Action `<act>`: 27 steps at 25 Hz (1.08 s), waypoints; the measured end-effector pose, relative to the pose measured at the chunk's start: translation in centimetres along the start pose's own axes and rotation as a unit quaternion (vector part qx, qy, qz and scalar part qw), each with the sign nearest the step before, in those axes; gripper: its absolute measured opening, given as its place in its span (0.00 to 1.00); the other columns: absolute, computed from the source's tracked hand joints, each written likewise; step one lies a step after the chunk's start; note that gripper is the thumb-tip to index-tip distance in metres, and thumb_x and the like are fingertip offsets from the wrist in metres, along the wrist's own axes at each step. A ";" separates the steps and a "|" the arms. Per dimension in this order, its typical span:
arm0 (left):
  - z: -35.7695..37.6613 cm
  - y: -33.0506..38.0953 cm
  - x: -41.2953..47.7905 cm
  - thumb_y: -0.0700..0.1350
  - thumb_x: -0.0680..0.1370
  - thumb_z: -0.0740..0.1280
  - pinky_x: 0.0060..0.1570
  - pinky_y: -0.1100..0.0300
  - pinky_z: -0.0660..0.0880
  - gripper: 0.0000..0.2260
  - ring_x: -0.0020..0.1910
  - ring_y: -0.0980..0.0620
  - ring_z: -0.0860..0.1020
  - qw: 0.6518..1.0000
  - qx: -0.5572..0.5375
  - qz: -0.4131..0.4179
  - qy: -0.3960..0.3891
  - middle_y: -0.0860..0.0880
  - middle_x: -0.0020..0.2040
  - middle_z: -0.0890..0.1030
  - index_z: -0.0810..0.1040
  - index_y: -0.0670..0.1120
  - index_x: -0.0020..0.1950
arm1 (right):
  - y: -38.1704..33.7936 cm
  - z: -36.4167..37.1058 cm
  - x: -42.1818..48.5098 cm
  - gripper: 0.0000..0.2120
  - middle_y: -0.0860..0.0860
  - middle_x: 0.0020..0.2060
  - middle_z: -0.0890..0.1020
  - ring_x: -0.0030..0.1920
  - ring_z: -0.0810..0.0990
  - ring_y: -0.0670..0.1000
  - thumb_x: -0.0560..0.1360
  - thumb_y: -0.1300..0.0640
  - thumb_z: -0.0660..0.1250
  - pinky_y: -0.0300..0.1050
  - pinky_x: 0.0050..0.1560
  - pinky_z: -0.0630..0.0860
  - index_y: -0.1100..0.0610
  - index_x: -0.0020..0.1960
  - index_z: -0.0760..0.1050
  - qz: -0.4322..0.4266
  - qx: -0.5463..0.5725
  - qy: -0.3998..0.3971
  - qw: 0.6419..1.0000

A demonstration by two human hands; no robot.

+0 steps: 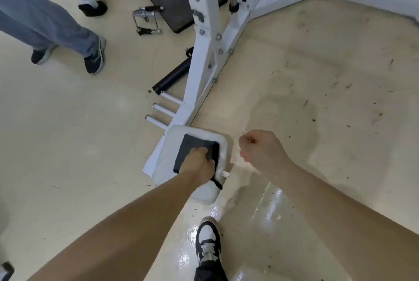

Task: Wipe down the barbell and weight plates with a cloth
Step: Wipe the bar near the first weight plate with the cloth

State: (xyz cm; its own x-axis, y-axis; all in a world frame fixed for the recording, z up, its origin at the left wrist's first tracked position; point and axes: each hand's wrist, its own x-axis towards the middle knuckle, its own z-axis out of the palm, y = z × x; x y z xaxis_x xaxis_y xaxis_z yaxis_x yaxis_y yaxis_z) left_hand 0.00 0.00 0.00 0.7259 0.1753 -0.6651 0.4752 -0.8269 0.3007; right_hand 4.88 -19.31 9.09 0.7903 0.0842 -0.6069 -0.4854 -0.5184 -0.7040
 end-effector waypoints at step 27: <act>-32.2 32.2 -38.1 0.55 0.82 0.68 0.40 0.60 0.77 0.07 0.42 0.54 0.83 0.852 -0.486 0.191 0.034 0.51 0.44 0.85 0.80 0.53 0.49 | -26.1 -26.4 -27.4 0.09 0.55 0.41 0.80 0.41 0.79 0.54 0.77 0.49 0.71 0.51 0.45 0.78 0.54 0.46 0.75 0.002 0.258 0.124 0.958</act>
State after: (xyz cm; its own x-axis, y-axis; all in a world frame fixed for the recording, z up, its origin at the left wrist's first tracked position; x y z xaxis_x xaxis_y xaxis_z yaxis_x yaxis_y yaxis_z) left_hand 3.69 -16.06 57.03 0.9316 0.0510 -0.3599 0.3605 -0.0027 0.9328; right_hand 5.81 -30.58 53.82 0.8220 -0.1555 -0.5478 -0.5574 -0.0226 -0.8299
